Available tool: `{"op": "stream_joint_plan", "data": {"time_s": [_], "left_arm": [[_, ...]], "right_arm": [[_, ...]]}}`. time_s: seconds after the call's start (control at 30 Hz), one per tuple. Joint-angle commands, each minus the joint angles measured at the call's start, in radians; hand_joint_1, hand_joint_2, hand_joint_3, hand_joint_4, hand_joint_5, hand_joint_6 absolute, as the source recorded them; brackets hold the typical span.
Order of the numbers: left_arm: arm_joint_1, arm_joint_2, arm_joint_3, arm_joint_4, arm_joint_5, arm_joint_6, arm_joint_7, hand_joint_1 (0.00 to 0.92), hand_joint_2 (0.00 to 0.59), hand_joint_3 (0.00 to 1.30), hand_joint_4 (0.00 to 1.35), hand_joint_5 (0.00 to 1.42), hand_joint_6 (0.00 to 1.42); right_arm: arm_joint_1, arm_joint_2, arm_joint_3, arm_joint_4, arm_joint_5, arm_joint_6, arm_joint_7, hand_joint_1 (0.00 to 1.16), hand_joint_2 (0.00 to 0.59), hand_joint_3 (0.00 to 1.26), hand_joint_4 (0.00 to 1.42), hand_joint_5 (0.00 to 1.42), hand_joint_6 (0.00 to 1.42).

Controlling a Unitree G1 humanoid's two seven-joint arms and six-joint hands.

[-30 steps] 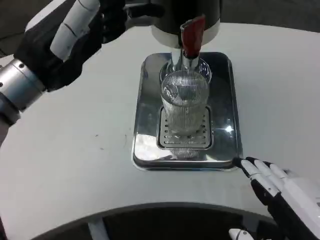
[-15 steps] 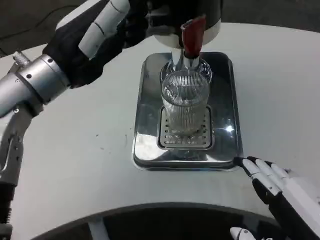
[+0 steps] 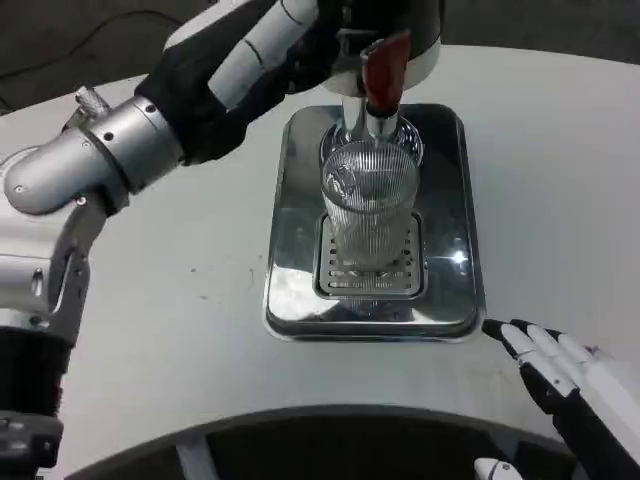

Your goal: Grasp the cup under the faucet to collect the drink, then remove the cup.

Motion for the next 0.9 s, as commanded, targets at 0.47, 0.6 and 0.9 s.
{"op": "stream_joint_plan", "data": {"time_s": [0.47,0.6,0.9], "left_arm": [[-0.061,-0.031,-0.063,0.110,0.100,-0.109,-0.051,0.000,0.105,0.16,0.11,0.22,0.18],[-0.058,-0.018,-0.094,0.126,0.150,-0.153,-0.062,0.000,0.083,0.15,0.09,0.19,0.15],[-0.070,-0.011,-0.131,0.180,0.218,-0.254,-0.058,0.000,0.085,0.13,0.06,0.14,0.13]], "right_arm": [[0.061,0.012,-0.032,-0.019,0.041,-0.035,-0.027,0.24,0.421,0.03,0.00,0.00,0.00],[0.068,0.013,-0.035,-0.019,0.052,-0.033,-0.029,0.24,0.420,0.04,0.00,0.00,0.00],[0.062,0.006,-0.054,-0.019,0.080,-0.020,-0.023,0.24,0.420,0.04,0.00,0.00,0.00]]}}
